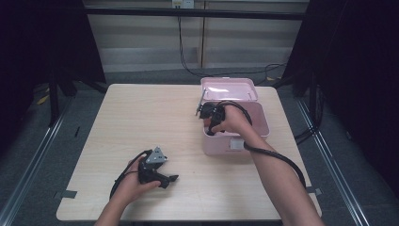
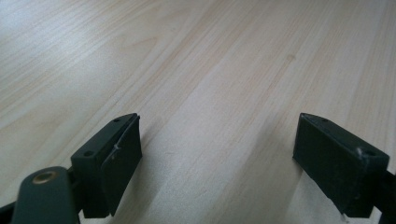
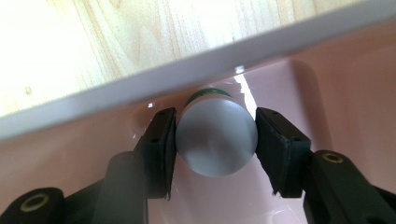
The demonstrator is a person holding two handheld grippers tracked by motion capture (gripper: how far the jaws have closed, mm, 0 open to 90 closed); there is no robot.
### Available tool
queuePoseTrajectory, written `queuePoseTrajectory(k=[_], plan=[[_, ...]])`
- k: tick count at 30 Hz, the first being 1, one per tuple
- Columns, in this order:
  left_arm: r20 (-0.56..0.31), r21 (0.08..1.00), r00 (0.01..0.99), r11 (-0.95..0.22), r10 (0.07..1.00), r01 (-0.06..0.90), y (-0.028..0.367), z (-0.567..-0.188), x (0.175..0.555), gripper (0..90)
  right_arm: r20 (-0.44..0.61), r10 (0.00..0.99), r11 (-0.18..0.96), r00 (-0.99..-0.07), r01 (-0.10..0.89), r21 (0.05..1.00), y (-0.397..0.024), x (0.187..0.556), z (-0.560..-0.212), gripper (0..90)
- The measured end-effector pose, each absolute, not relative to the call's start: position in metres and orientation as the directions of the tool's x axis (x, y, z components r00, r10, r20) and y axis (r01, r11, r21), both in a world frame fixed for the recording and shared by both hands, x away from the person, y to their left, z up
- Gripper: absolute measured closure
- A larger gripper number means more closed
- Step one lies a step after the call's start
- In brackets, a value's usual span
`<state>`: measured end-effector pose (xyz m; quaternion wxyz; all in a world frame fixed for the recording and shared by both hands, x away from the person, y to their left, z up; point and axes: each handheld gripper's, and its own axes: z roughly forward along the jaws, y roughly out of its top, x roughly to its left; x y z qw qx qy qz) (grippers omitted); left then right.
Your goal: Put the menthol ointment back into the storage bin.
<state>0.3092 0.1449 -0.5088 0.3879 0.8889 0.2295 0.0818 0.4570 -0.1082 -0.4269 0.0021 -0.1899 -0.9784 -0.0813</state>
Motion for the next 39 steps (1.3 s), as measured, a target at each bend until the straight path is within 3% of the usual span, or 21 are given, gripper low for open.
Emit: queuePoseTrajectory(k=[39], plan=[[-0.033, 0.727, 0.881, -0.593, 0.472, 0.345, 0.145, -0.509, 0.309, 14.8, 0.046, 0.387, 0.91, -0.921, 0.389, 0.143, -0.123, 0.452, -0.408, 41.8]])
